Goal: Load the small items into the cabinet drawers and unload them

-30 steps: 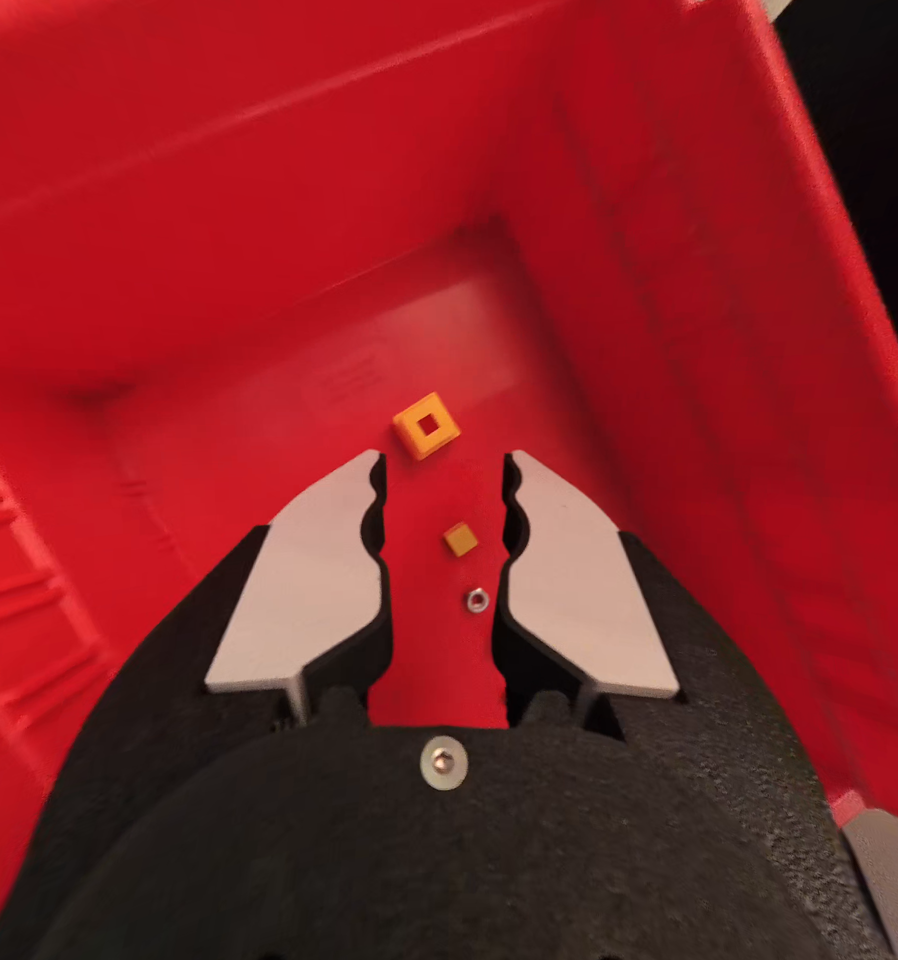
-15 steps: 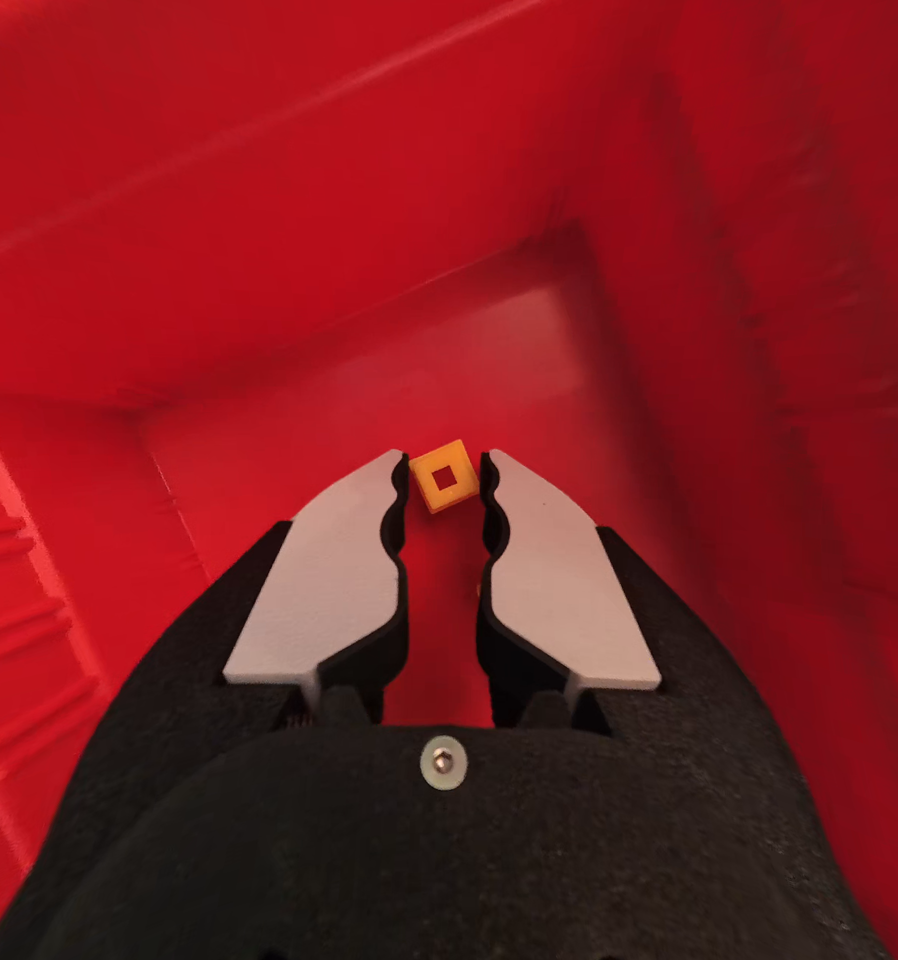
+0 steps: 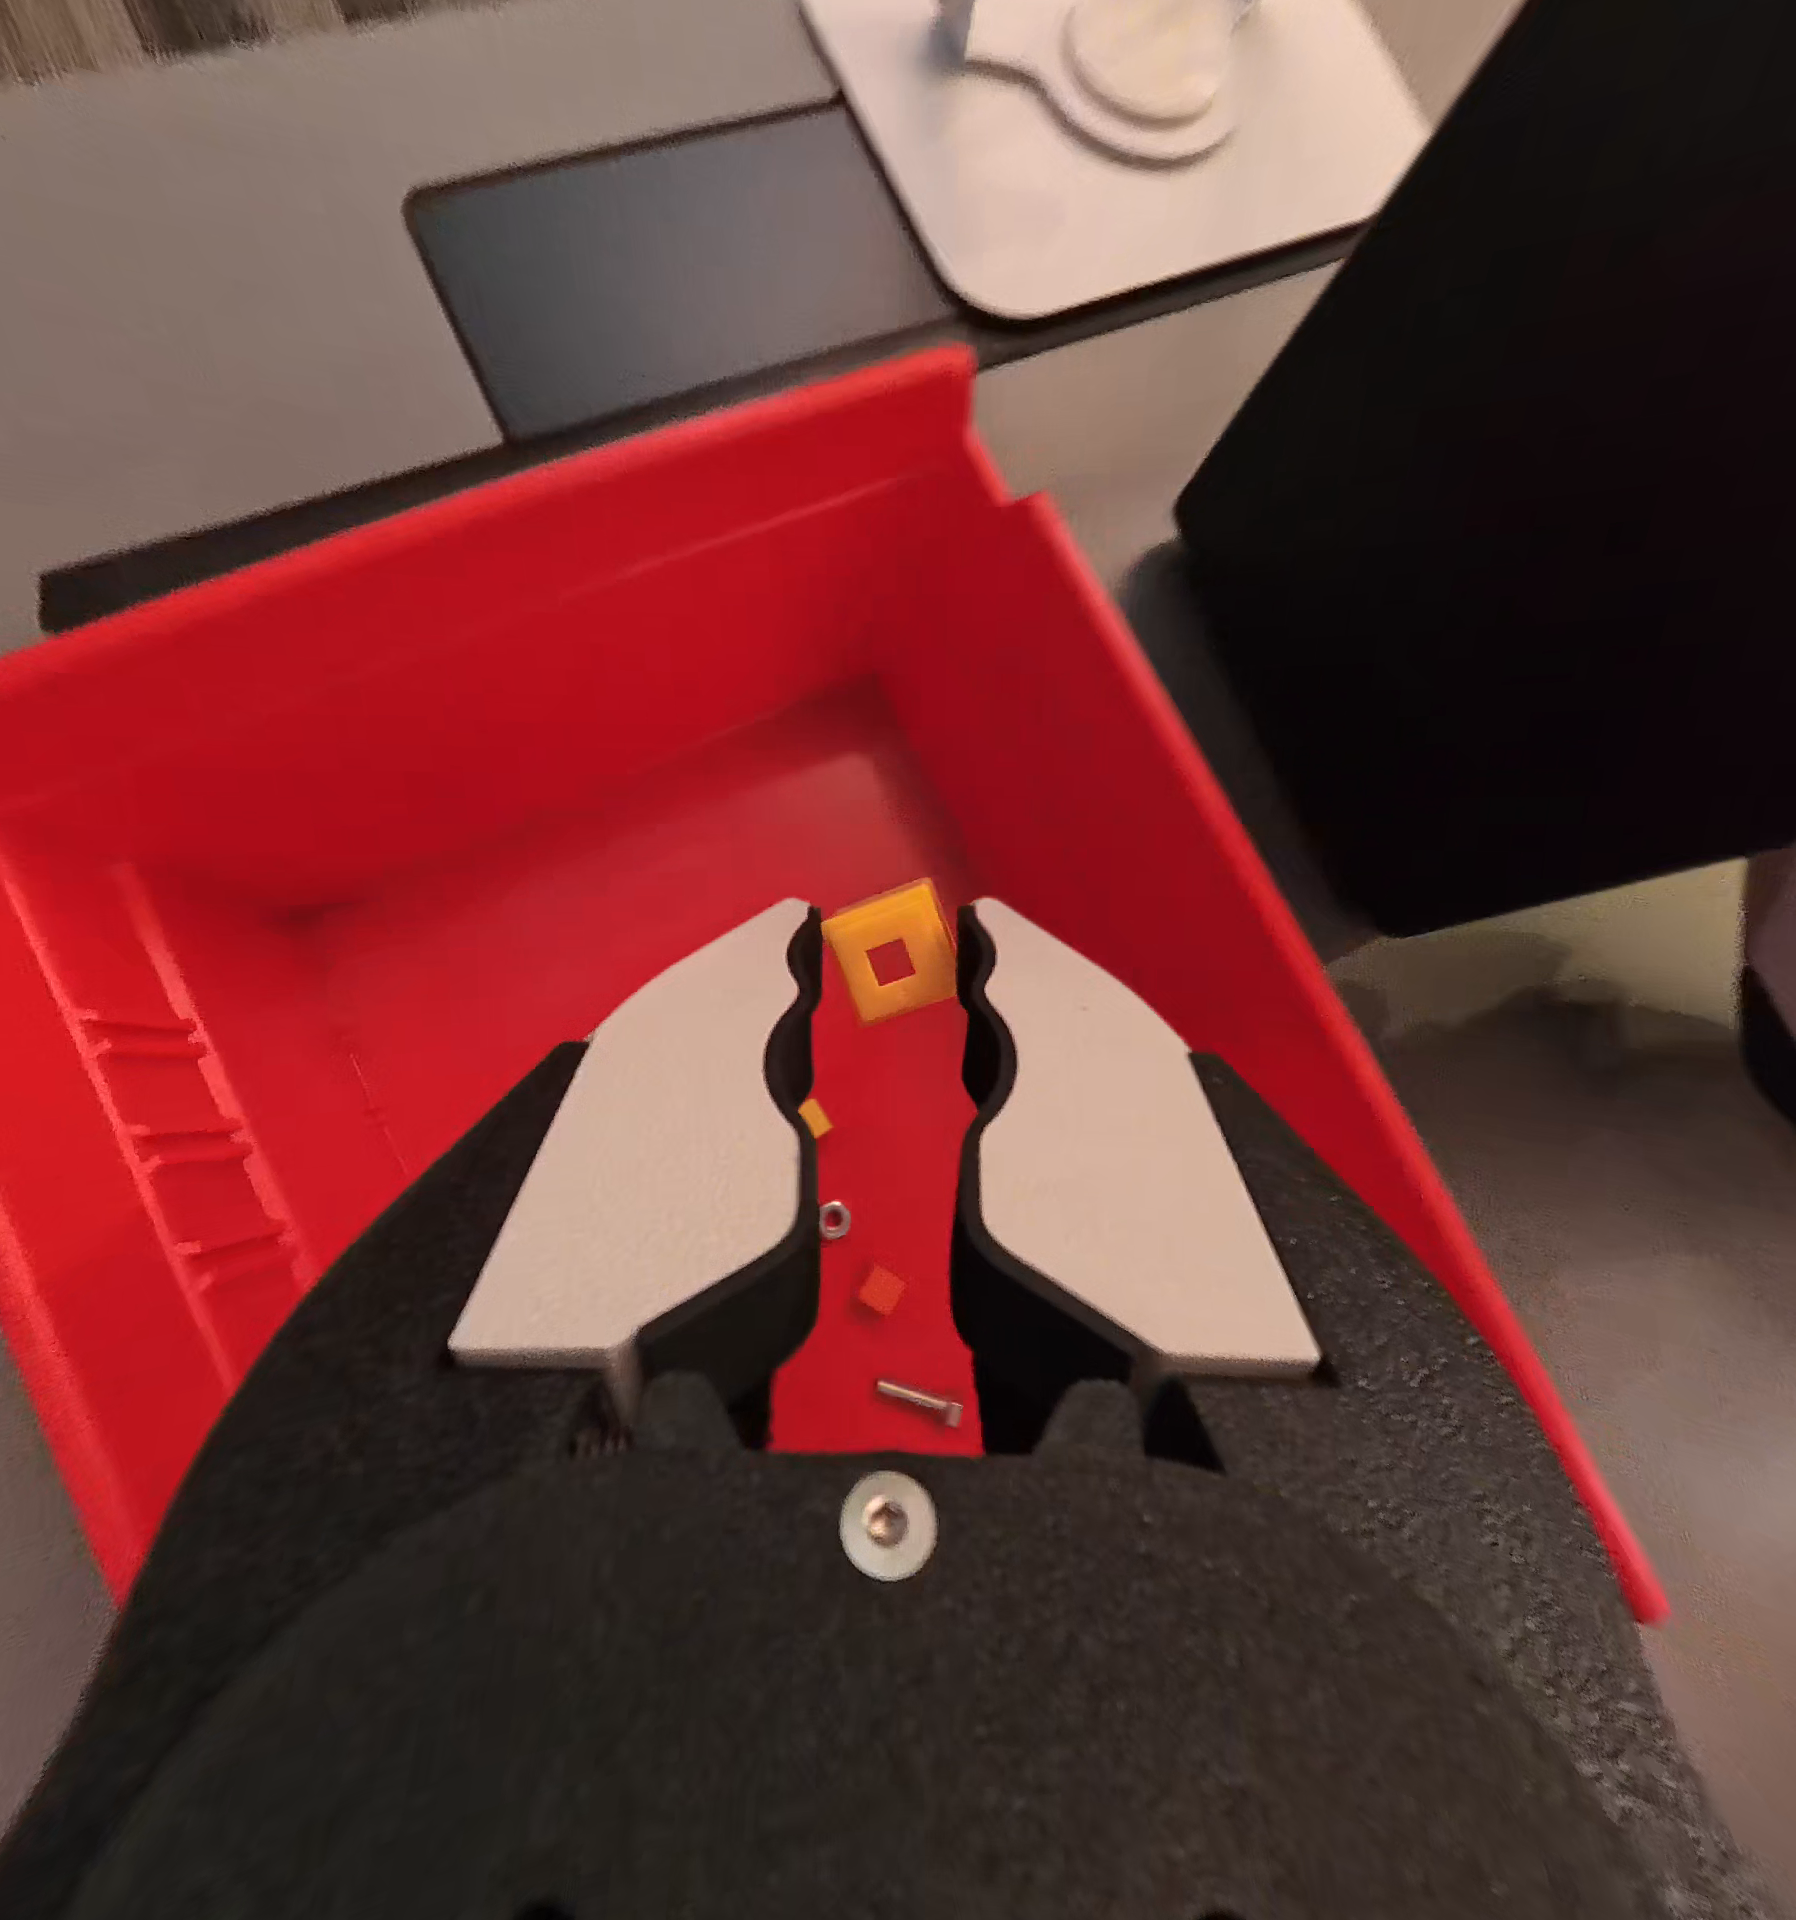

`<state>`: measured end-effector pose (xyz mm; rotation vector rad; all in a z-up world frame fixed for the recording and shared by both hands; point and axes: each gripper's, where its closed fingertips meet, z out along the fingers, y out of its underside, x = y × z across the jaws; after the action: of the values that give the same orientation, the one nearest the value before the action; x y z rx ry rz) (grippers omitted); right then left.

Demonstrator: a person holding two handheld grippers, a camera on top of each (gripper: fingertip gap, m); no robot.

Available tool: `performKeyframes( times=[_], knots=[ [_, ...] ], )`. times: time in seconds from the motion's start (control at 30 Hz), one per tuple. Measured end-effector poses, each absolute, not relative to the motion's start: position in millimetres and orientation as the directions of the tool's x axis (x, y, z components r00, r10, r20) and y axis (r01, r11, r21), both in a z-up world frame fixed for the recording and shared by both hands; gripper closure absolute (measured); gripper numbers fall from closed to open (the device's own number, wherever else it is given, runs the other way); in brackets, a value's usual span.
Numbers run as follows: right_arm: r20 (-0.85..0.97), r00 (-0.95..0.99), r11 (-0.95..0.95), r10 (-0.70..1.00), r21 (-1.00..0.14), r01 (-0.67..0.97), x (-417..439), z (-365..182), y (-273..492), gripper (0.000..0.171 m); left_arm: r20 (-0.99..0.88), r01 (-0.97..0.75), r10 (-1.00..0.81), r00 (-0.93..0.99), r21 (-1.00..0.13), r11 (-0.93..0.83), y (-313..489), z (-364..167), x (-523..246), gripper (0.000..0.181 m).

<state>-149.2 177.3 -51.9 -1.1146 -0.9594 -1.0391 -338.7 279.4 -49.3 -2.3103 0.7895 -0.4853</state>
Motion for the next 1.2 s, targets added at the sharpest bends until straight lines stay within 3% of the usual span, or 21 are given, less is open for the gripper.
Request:
performKeyframes(
  times=[0.33,0.67,0.8,1.03,1.2],
  knots=[
    [0.972,0.176,0.211,-0.154,-0.141,0.967,-162.9,-52.8,125.9,0.162,0.099,-0.486,-0.853,0.512,-0.786,-0.383,191.8,23.1,-268.1,0.157],
    [0.971,0.195,0.263,-0.14,-0.153,0.953,-172.0,-50.2,85.5,0.162,-0.003,-0.636,-0.986,0.169,-0.764,-0.107,97.5,7.1,-183.1,0.157],
    [0.975,0.184,0.277,-0.123,-0.144,0.95,-175.3,-54.3,82.5,0.162,-0.065,-0.756,-0.991,0.118,-0.653,-0.047,97.0,-22.7,-165.4,0.157],
    [0.971,0.219,0.293,-0.093,-0.183,0.938,-173.0,-52.2,82.9,0.161,-0.242,-0.945,-0.97,-0.008,-0.317,0.087,117.9,-57.7,-164.2,0.158],
    [0.972,0.218,0.297,-0.086,-0.184,0.937,-174.1,-52.1,81.7,0.161,-0.211,-0.971,-0.973,-0.092,-0.199,0.135,120.0,-73.0,-160.4,0.158]
  ],
)
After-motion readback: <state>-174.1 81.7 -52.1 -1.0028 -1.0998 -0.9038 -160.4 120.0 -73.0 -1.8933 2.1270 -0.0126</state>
